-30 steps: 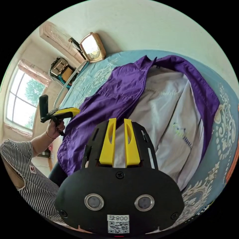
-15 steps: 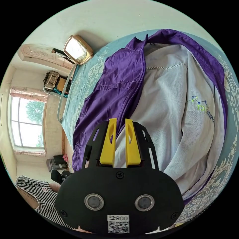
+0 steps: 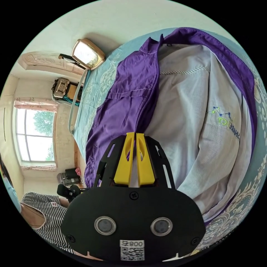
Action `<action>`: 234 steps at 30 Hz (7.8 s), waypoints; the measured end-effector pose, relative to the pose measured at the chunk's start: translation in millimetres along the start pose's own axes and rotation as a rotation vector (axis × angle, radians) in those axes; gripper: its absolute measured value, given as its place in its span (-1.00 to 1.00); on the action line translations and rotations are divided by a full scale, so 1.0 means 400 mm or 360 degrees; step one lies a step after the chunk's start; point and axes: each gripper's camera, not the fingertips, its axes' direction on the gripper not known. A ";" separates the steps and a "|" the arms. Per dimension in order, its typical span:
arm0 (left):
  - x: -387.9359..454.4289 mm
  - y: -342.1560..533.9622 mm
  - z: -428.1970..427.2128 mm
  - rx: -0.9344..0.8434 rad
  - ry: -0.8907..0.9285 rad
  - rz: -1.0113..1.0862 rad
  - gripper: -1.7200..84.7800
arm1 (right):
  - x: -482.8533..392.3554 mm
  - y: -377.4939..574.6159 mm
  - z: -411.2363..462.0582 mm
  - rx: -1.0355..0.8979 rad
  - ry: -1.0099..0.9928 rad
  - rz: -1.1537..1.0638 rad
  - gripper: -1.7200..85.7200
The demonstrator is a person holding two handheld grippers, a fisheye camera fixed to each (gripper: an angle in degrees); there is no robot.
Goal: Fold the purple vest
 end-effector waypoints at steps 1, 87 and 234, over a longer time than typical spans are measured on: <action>-0.005 0.017 -0.001 -0.0032 0.0025 -0.0029 -0.91 | 0.014 0.010 0.014 -0.0047 0.0005 0.0037 -0.92; 0.727 -1.338 0.630 -0.0240 0.0085 0.0318 -0.91 | -0.061 1.307 -0.507 0.0440 0.0062 0.0444 -0.74; -0.051 -0.274 0.559 -0.0037 0.0661 -0.0389 -0.90 | 0.049 0.249 -0.570 0.0359 0.0824 -0.0057 -0.77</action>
